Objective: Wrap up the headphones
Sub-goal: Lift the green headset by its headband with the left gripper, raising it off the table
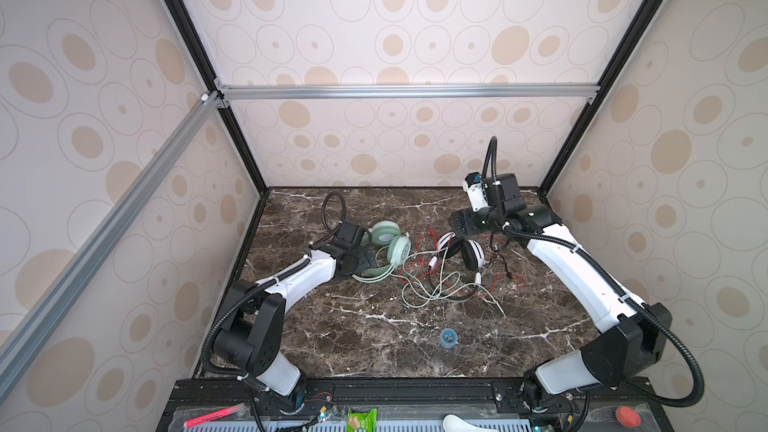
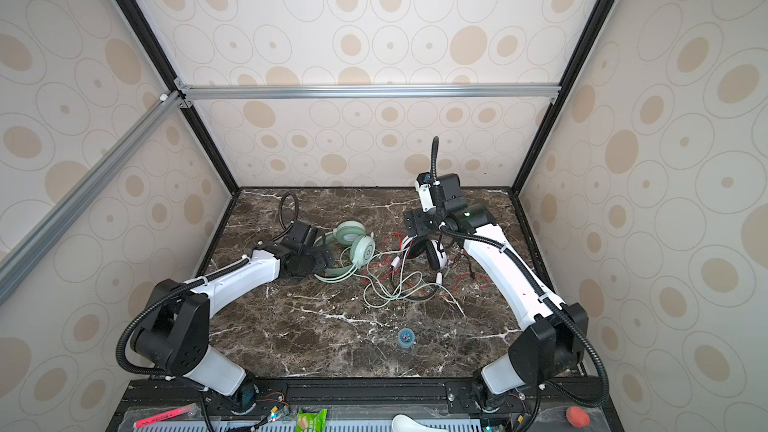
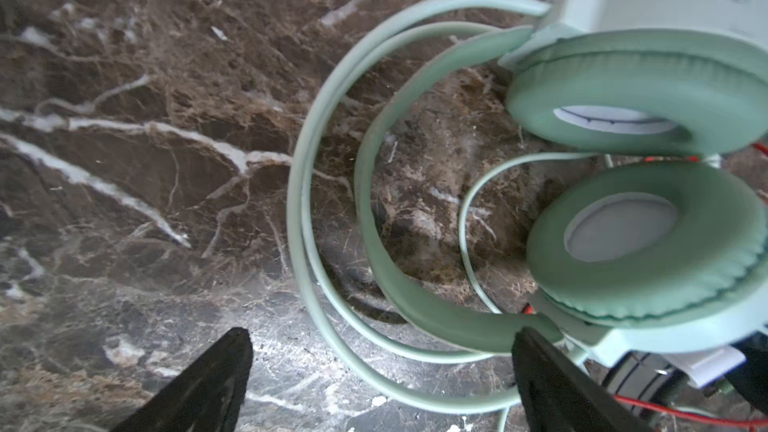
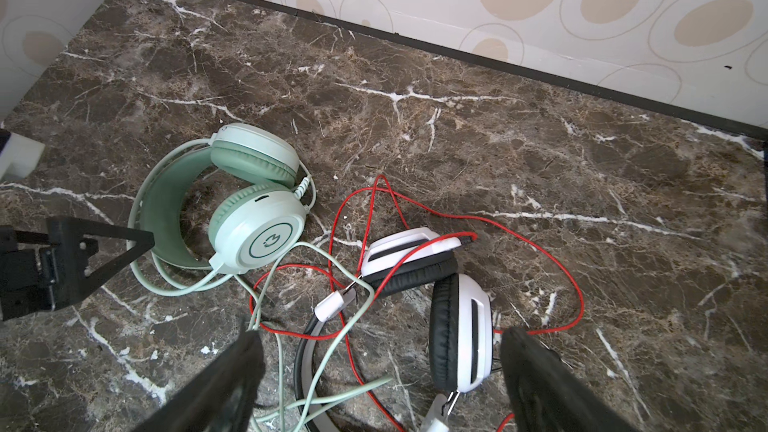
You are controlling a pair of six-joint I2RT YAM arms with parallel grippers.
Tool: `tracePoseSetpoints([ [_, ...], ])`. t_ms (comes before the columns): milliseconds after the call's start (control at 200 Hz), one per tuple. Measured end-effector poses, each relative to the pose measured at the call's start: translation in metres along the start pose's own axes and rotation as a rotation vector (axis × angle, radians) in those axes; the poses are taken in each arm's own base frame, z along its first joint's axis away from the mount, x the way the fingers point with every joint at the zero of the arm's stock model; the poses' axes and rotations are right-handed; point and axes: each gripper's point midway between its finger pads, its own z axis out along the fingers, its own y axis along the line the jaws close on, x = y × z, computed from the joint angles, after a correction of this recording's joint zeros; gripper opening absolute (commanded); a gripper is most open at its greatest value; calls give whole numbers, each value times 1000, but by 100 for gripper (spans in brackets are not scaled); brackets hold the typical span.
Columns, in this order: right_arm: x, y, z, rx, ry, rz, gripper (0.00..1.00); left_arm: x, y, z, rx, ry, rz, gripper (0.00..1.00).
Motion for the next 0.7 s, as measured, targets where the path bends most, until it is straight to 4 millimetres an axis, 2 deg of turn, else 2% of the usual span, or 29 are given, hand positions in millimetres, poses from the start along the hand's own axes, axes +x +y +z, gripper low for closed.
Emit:
tracePoseSetpoints([
  [160, -2, 2, 2, -12, -5, 0, 92, -3, 5, 16, -41, 13, -47, 92],
  [405, 1, 1, 4, -8, -1, -1, 92, -3, 13, 42, -100, 44, -95, 78],
  [540, 4, -1, 5, 1, 6, -3, 92, 1, 18, 51, -124, 57, -127, 69],
  [700, 4, -4, 2, 11, 2, -1, 92, -3, 15, 55, -140, 42, -127, 60],
])
